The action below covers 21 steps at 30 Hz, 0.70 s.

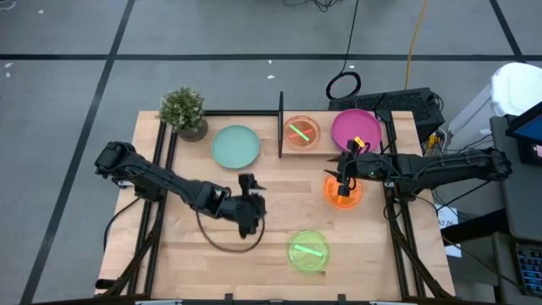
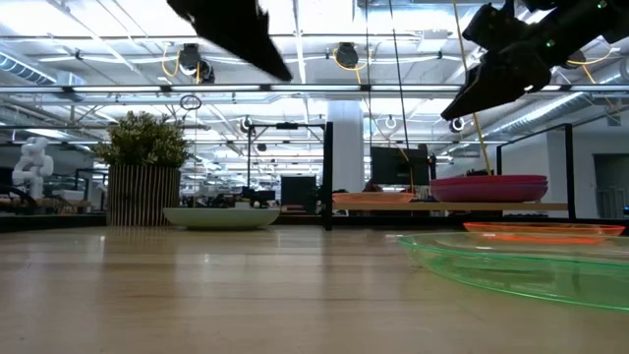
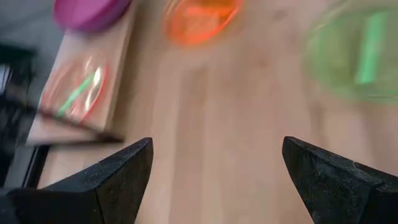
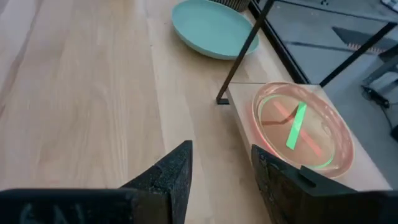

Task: Place and stack plates onto a shelf
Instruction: Stack the small green plate on top of the small green plate

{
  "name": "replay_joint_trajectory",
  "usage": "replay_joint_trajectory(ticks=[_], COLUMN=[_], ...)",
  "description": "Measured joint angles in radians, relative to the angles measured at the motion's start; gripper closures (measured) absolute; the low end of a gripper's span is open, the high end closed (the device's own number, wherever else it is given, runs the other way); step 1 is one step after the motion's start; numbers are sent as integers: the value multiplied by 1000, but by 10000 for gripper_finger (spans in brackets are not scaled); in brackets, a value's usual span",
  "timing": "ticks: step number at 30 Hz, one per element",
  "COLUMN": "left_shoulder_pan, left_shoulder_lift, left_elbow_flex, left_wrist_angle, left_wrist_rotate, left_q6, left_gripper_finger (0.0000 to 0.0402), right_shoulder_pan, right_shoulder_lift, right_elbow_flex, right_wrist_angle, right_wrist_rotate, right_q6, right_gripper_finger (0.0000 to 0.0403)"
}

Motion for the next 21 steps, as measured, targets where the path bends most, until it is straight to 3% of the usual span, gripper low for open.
replay_joint_trajectory(ticks=[5, 12, 21], left_shoulder_pan=[-63, -117, -170], left_shoulder_lift=[45, 196, 367], left_elbow_flex=[0, 0, 0], left_wrist_angle=[141, 349, 519], left_wrist_rotate=[7, 102, 178], left_q6=[128, 386, 664], left_gripper_finger=[41, 44, 105], right_shoulder_pan=[0, 20, 74], right_shoulder_lift=[0, 1, 1], right_elbow_flex=[0, 0, 0], right_wrist_angle=[0, -11, -12], right_wrist_rotate=[-23, -75, -75], right_q6=[41, 86, 141], right_gripper_finger=[255, 255, 255])
